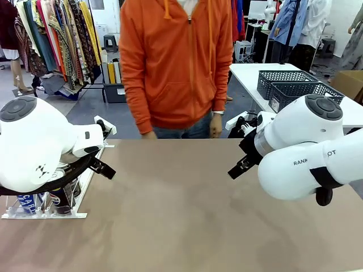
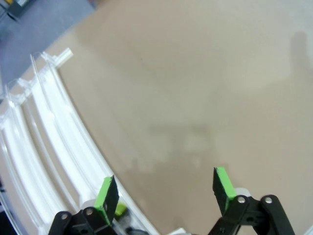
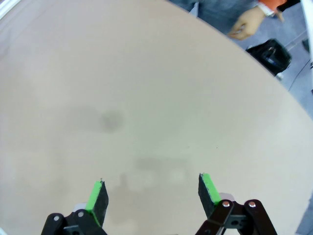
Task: Retrieve and store the cans from the dispenser.
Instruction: Pick up one can from the Automatic Can Dispenser and place it in the middle of the table.
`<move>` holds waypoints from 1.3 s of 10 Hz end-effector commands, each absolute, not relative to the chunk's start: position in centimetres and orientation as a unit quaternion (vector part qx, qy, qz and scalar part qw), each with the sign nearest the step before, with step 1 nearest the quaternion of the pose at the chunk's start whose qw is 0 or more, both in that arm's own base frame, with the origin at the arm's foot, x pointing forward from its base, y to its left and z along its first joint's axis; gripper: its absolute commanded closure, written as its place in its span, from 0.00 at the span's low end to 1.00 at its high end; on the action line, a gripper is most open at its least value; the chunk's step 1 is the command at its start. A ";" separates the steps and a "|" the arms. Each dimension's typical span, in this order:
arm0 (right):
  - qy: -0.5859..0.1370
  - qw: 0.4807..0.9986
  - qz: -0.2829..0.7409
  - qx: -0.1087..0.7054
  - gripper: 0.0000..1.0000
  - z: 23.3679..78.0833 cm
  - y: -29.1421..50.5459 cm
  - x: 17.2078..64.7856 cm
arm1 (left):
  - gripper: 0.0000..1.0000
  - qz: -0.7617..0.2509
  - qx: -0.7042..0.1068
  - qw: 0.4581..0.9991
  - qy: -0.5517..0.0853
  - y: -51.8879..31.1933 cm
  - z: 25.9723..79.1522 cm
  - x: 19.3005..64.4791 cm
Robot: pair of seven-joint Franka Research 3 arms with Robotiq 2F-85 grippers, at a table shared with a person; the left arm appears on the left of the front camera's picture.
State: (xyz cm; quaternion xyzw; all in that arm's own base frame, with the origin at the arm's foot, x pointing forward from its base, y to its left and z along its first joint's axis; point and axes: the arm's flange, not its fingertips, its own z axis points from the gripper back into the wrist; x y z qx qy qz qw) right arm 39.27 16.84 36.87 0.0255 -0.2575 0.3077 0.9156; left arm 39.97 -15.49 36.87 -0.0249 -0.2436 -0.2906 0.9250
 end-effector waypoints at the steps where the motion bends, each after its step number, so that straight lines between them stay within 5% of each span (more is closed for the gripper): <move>1: -0.188 0.955 0.209 0.092 0.00 39.2 16.6 39.6 | 0.00 -0.276 -0.105 0.939 -0.178 -15.1 40.6 39.1; 2: -0.170 0.959 0.166 0.152 0.00 41.3 15.9 39.3 | 0.00 -0.182 -0.124 0.965 -0.142 -15.5 43.1 38.7; 4: -0.141 0.959 0.106 0.220 0.00 46.2 13.5 37.6 | 0.00 -0.190 -0.250 0.940 -0.132 -13.3 48.3 36.8; 6: -0.163 0.910 0.132 0.358 0.00 52.8 6.9 34.2 | 0.00 -0.188 -0.349 0.898 -0.191 -6.3 54.0 33.8; 8: -0.240 0.866 0.036 0.437 0.00 55.8 -2.5 31.4 | 0.00 -0.113 -0.437 0.848 -0.277 4.5 56.5 30.9; 13: -0.343 0.738 -0.187 0.550 0.00 47.3 -18.3 23.9 | 0.00 0.151 -0.502 0.769 -0.365 21.1 47.0 25.7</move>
